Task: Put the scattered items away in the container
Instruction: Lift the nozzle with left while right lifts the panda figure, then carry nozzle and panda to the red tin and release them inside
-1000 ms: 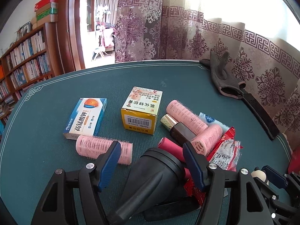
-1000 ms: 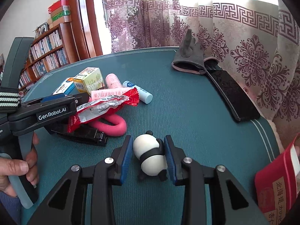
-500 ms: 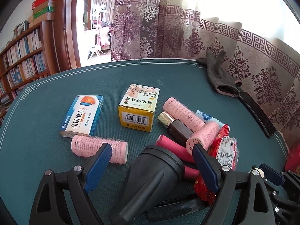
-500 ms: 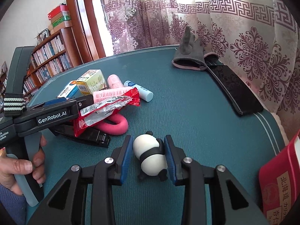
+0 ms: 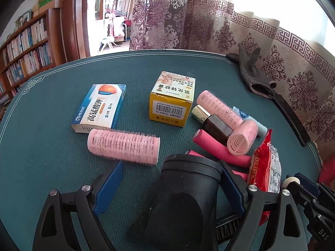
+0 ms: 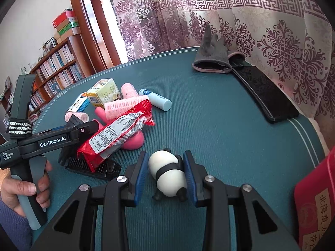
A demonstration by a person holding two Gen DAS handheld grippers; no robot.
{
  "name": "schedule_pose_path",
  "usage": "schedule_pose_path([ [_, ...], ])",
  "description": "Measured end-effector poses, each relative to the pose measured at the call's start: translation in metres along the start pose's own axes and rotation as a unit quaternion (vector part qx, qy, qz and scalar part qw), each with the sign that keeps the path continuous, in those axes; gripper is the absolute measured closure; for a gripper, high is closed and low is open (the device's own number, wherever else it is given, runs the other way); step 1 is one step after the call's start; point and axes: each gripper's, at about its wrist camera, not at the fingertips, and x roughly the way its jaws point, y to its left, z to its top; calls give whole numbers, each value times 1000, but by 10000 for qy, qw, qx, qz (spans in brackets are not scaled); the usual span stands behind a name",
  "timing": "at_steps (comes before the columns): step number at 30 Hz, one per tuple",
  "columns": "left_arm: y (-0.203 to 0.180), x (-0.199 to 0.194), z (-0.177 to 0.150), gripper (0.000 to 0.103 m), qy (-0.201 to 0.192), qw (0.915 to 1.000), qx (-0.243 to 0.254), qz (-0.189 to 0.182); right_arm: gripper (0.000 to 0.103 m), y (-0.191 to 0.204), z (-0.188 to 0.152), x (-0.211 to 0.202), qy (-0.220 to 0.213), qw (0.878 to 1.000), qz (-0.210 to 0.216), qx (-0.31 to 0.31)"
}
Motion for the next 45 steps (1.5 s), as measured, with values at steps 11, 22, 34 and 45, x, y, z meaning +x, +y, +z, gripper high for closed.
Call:
schedule_pose_path([
  [11, -11, -8, -10, 51, -7, 9998, 160, 154, 64, 0, -1, 1, 54, 10000, -42, 9],
  [22, -13, -59, -19, 53, -433, 9990, 31, 49, 63, -4, -1, 7, 238, 9996, 33, 113],
  [34, -23, -91, -41, 53, -443, 9986, -100, -253, 64, 3, -8, -32, -49, 9998, -167, 32],
  [45, -60, -127, -51, 53, -719, 9937, 215, -836, 64, -14, -9, -128, -750, 9936, -838, 26],
])
